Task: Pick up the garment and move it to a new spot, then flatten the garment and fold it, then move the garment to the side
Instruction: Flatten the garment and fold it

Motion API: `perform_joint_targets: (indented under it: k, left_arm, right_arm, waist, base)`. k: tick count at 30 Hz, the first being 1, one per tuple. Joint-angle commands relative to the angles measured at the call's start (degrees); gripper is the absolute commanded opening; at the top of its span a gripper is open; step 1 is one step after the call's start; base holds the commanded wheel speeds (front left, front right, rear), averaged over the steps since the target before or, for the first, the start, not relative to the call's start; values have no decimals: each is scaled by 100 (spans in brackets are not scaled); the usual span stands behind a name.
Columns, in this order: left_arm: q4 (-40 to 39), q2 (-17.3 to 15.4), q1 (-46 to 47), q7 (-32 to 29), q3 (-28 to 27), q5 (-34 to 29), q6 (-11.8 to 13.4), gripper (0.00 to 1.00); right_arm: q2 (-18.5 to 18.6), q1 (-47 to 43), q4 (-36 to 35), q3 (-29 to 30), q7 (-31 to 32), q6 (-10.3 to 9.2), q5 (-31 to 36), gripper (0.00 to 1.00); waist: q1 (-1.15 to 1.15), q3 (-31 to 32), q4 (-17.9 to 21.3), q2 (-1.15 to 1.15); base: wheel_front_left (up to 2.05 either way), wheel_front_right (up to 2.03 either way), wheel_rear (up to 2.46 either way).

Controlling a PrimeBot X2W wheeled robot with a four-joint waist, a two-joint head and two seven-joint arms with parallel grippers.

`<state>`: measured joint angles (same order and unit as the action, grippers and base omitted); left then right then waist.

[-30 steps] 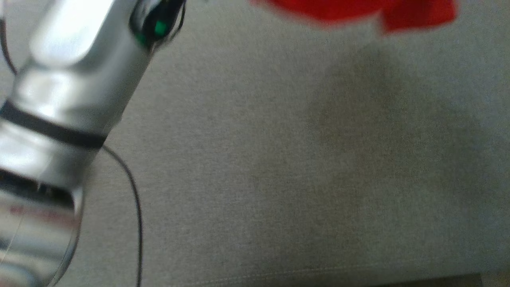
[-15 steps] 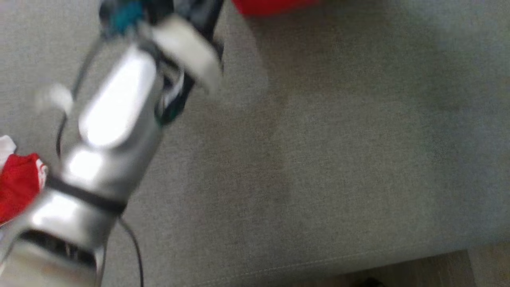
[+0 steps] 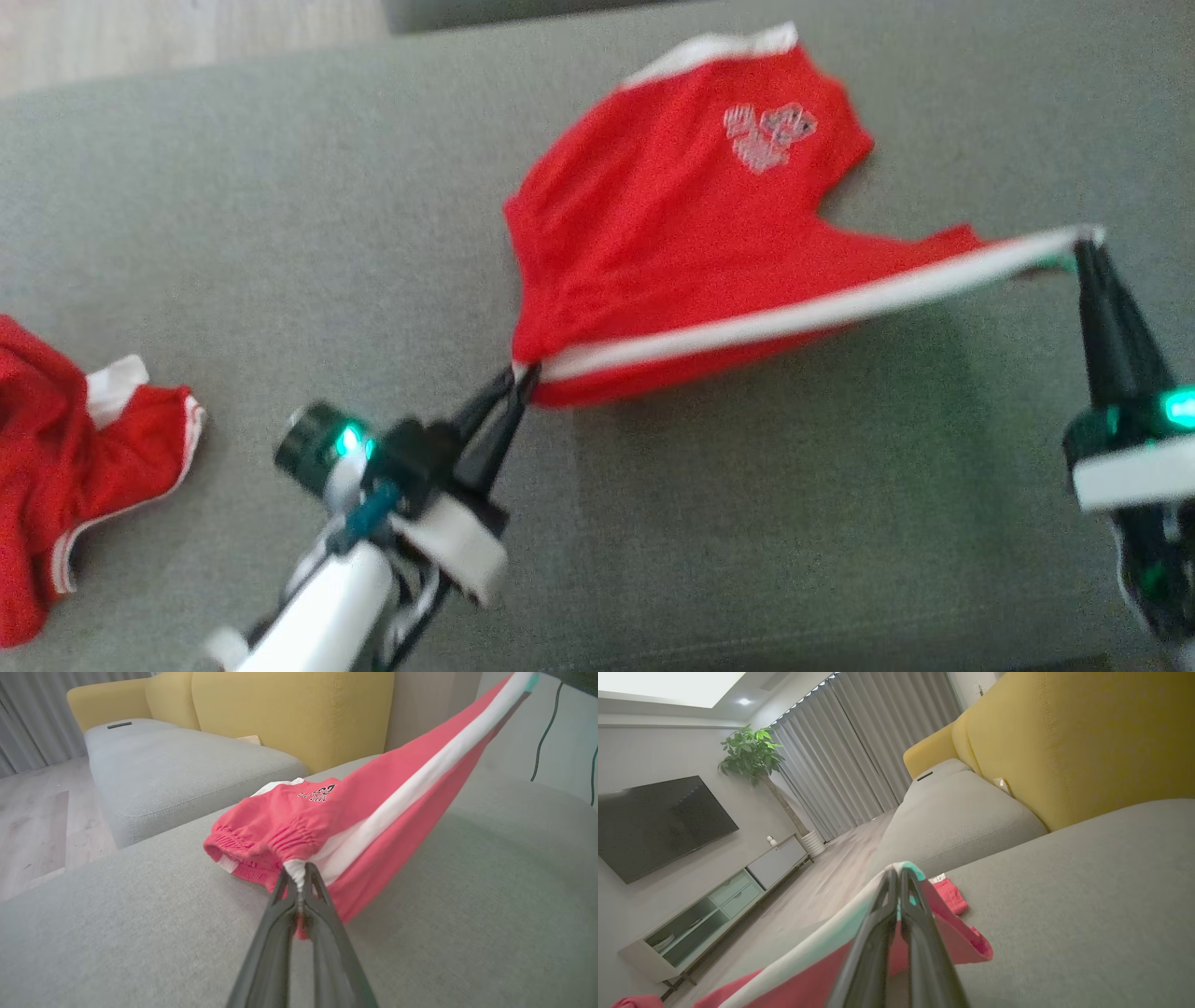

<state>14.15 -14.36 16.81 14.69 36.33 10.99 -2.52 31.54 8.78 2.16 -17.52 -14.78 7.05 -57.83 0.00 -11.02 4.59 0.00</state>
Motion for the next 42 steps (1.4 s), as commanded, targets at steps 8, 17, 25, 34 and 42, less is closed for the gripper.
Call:
perform_joint_targets:
  k: [8, 17, 25, 34, 42]
  left_arm:
    - [-739, -38, -1122, 30, -372, 6, 374, 0]
    - [-731, 463, -890, -191, -586, 853, -55, 0]
    - [-138, 848, 600, -996, -671, 1494, -318, 0]
    - [950, 991, 2005, -1475, -711, 1594, -296, 0]
    - [1587, 1066, 2587, -1476, -575, 1611, -311, 0]
  right_arm:
    - [78, -1404, -900, 597, 207, 44, 102, 0]
    - [-160, -985, -944, 1303, 916, 44, 944, 0]
    - [32, 674, -159, 1260, 1670, 44, 1733, 0]
    - [332, 2664, 1270, 429, 2073, 44, 2221, 0]
    - [392, 3777, 2471, -520, 2230, 44, 2175, 0]
  waist:
    - [0, 573, -140, 0]
    - [0, 263, -451, 0]
    - [0, -338, -886, 0]
    - [0, -930, -1119, 0]
    - [0, -1276, -1274, 0]
  base:
    - [0, 0, 0]
    - [0, 0, 0]
    - [0, 0, 0]
    - [0, 0, 0]
    - [0, 0, 0]
